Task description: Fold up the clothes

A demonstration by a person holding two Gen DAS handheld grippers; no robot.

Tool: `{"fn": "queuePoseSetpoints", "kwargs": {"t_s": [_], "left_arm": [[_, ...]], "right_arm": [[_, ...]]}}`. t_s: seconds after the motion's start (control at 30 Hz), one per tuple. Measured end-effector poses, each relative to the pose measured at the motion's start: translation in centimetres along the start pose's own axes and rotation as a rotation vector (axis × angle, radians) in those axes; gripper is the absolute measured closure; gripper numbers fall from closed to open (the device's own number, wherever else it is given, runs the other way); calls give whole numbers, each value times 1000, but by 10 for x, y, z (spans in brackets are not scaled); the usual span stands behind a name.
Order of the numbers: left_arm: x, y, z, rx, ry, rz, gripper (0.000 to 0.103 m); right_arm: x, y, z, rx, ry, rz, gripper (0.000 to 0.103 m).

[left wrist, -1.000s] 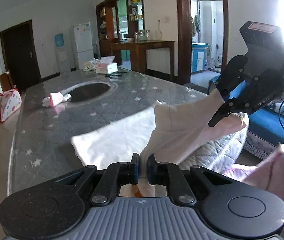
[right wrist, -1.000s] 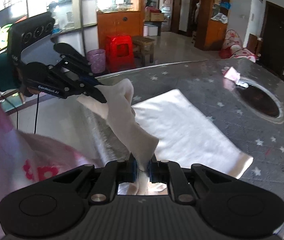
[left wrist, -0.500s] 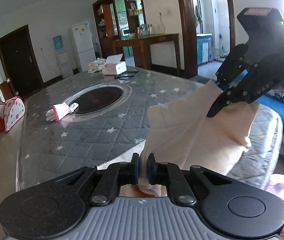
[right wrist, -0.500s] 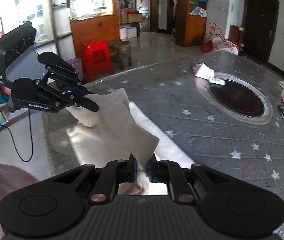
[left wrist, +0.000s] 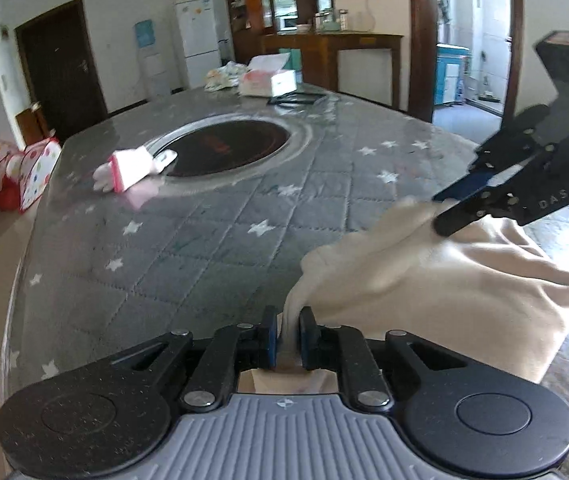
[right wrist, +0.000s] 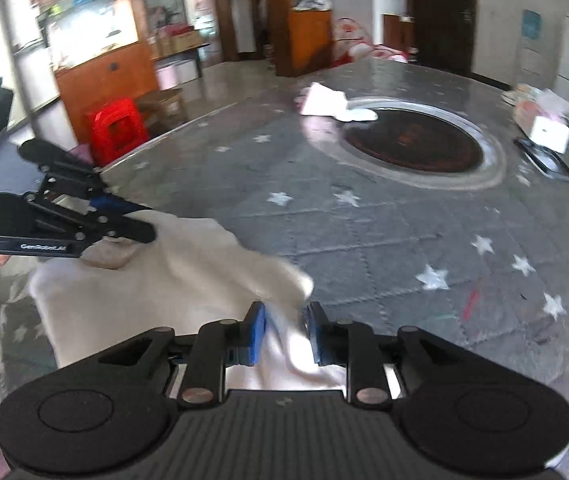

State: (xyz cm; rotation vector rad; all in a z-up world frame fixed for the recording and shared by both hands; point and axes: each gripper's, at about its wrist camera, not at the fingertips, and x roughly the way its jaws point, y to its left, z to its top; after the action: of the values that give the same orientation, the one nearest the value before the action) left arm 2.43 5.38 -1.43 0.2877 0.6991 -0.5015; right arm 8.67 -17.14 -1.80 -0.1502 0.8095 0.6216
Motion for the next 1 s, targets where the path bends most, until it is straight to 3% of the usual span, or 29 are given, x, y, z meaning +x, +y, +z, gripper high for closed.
{"fn": "queuePoseSetpoints", "kwargs": {"t_s": [0.07, 0.2, 0.43, 0.63, 0.8, 0.83, 0.9, 1.0], "left_arm": [[0, 3, -1, -16, -2, 19, 74], [-2, 15, -2, -62, 0, 67, 64], [-25, 14, -7, -96, -40, 175, 64], [-55, -13, -16, -101, -102, 96, 64], [-55, -29, -30, -120, -68, 29, 64], [-54, -31, -33, -119, -58, 28, 64], [-51, -34, -39, -118, -43, 28, 64], [-50, -32, -44, -148, -40, 15, 64]], "right_arm": [[-3, -1, -6, 8, -10, -34, 71], [-12, -1, -16, 20, -20, -74, 70], [-29, 2, -32, 33, -25, -109, 70], [-36, 5, -44, 54, -20, -136, 70], [-36, 8, -49, 74, -24, -151, 71], [-36, 9, -49, 70, -18, -155, 73], [-35, 14, -51, 32, -16, -179, 89], [-35, 25, -53, -51, -21, -235, 96]]}}
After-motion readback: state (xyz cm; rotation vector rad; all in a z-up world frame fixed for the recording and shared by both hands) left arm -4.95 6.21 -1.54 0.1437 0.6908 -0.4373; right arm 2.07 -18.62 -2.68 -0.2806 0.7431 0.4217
